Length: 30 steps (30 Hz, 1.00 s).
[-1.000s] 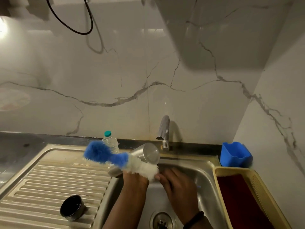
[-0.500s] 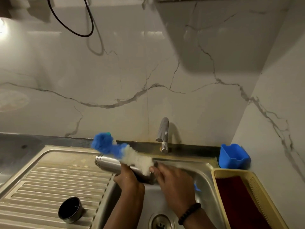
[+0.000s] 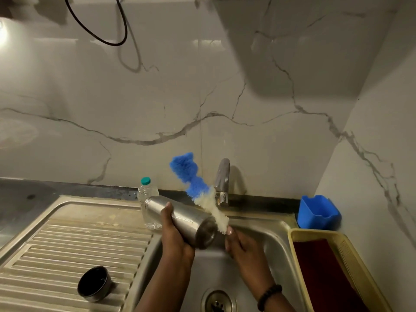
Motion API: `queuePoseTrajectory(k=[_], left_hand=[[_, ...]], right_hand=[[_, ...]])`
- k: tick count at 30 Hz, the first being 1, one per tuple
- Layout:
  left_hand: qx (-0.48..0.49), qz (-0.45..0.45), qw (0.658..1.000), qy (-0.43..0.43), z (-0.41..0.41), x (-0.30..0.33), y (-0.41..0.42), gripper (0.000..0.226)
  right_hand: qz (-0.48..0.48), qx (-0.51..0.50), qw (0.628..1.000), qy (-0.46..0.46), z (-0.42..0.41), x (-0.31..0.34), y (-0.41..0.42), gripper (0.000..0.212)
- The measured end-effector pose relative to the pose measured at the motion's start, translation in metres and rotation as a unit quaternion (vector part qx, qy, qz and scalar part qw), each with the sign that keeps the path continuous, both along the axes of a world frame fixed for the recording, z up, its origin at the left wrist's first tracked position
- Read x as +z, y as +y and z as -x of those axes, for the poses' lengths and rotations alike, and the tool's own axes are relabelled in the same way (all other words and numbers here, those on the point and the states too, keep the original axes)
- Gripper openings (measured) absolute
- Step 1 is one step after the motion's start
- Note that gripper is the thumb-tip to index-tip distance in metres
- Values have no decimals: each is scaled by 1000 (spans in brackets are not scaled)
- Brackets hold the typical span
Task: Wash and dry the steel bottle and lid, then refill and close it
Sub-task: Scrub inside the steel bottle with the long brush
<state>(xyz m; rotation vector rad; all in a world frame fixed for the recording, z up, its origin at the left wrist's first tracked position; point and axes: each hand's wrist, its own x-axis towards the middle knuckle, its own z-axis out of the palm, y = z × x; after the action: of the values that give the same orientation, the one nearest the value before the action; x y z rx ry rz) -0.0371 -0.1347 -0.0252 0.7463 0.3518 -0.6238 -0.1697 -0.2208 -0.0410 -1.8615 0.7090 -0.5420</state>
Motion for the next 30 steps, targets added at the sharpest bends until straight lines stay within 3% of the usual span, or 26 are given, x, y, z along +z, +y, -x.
queuePoseTrajectory(k=[4,6,7,10,13,17,20,23,26,30], left_hand=[[-7,-53,994,-91,4,-9,5,50],[-23,-96,984,-150,3,-18,10,55],[-45,-111,980,-162,4,-22,10,47],[-104,-135,969,-179,11,-29,13,32],[-113,-123,970,-178,16,-29,15,66],[-148,-115,962,-197,12,-31,21,90],[-208,-104,947,-221,11,-33,30,114],[-228,-76,944,-225,7,-33,35,117],[-203,-64,954,-209,2,-24,35,105],[-128,-95,962,-224,-8,-18,39,40]], right_hand=[[47,11,999,-5,7,-3,-4,33],[143,22,989,-10,8,-3,-11,41],[191,38,981,-8,6,-2,-13,49],[223,93,970,7,-5,2,-10,56],[282,84,956,0,-18,11,-10,49],[330,57,942,-5,-45,34,-18,39],[309,9,951,9,-66,47,-27,56],[275,7,961,-14,-70,46,-29,60],[259,47,963,-65,-52,26,-20,53],[239,124,962,-53,-12,-19,-9,47]])
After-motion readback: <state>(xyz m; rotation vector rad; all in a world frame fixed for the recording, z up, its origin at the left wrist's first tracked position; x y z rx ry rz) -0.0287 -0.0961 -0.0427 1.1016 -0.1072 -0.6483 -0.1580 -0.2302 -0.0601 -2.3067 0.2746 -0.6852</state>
